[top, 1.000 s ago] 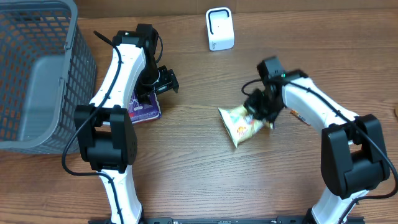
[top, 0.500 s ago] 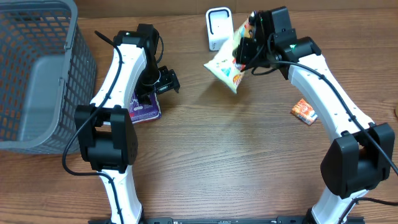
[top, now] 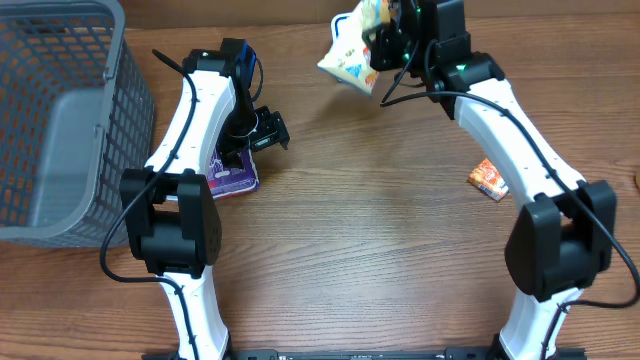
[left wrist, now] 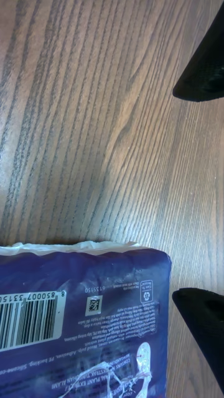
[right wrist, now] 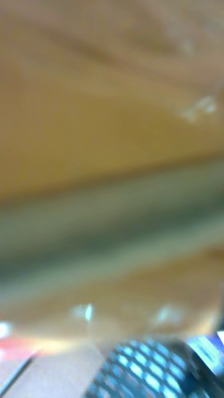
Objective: Scan the item barcode
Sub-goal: 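Hold the yellow bag up to the white scanner with the right gripper, then carry the yellow bag off to the right with the right gripper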
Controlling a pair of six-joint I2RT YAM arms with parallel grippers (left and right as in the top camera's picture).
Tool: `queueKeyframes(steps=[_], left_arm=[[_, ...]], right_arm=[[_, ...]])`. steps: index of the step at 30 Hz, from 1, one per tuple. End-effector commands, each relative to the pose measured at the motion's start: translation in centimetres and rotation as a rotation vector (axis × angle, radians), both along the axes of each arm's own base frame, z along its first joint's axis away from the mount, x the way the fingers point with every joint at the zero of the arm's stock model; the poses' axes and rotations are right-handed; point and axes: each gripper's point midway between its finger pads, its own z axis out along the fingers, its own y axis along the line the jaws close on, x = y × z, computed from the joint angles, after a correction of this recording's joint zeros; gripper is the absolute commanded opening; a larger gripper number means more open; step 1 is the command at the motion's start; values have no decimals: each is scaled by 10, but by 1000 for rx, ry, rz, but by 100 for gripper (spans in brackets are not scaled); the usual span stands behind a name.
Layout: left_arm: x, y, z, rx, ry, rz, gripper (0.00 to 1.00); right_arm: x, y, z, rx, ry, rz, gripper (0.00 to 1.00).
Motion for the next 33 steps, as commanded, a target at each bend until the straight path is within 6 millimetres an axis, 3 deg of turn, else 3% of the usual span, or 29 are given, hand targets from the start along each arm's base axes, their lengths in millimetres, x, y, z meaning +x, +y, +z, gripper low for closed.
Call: queueKeyframes(steps=[1, 7, 13, 18, 22, 26, 27, 30, 33], left_arm=[[3, -3, 9, -6, -28, -21, 87], [3, -4, 9, -6, -29, -21, 88], [3, -7, 9, -7, -33, -29, 88], [4, -10, 9, -7, -38, -37, 89], [4, -15, 9, -8, -43, -49, 91], [3, -18, 9, -8, -42, -58, 92], [2, -20, 9, -9, -41, -61, 92], [0, -23, 9, -16, -35, -67, 92], [-1, -29, 10, -30, -33, -76, 92]], right_arm=[[25, -1, -1, -62, -94, -56, 4], [54, 5, -35, -45, -146, -82, 4], [61, 6, -51, -49, -149, -92, 4], [65, 2, -40, -19, -147, -111, 4], [72, -8, -16, 45, -126, -156, 4], [77, -45, 26, 85, -110, -237, 4], [77, -69, 43, 111, -92, -289, 4], [72, -129, 68, 166, -31, -419, 4], [60, -196, 76, 164, 27, -539, 4]])
